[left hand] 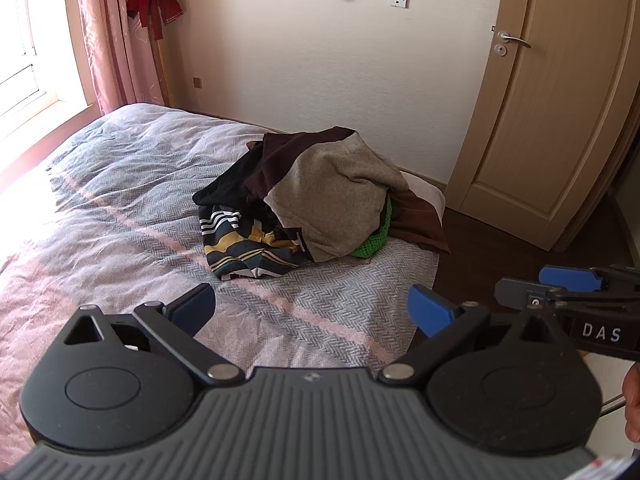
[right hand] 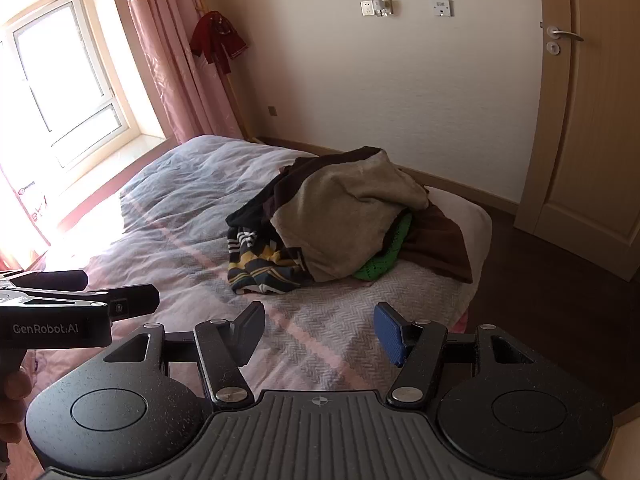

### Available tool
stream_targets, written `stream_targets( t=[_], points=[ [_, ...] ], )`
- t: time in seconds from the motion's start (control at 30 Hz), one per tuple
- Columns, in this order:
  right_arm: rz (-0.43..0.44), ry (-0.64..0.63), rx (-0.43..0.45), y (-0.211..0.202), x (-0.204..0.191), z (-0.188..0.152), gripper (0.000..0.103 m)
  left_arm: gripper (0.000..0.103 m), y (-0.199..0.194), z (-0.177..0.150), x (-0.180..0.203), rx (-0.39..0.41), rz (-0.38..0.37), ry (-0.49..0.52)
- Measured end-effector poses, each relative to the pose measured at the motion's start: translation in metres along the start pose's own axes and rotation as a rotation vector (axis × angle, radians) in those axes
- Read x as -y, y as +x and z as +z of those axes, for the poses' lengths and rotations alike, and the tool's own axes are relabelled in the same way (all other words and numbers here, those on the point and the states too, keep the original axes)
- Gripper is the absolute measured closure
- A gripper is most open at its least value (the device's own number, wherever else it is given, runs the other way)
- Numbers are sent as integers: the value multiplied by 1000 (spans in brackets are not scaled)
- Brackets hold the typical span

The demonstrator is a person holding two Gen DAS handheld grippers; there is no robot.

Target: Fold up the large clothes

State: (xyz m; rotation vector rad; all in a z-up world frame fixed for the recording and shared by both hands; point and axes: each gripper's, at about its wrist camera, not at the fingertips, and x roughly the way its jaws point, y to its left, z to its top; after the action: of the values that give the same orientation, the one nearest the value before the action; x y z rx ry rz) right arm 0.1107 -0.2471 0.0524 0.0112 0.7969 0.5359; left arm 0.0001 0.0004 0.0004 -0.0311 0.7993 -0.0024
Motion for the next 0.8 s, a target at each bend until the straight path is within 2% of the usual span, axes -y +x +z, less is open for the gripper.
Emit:
stream_targets(
  t=[0.8],
  points=[
    [-6,1,1,3,-13,3,45,2,-1,5,-3,4,-2,4]
  ],
)
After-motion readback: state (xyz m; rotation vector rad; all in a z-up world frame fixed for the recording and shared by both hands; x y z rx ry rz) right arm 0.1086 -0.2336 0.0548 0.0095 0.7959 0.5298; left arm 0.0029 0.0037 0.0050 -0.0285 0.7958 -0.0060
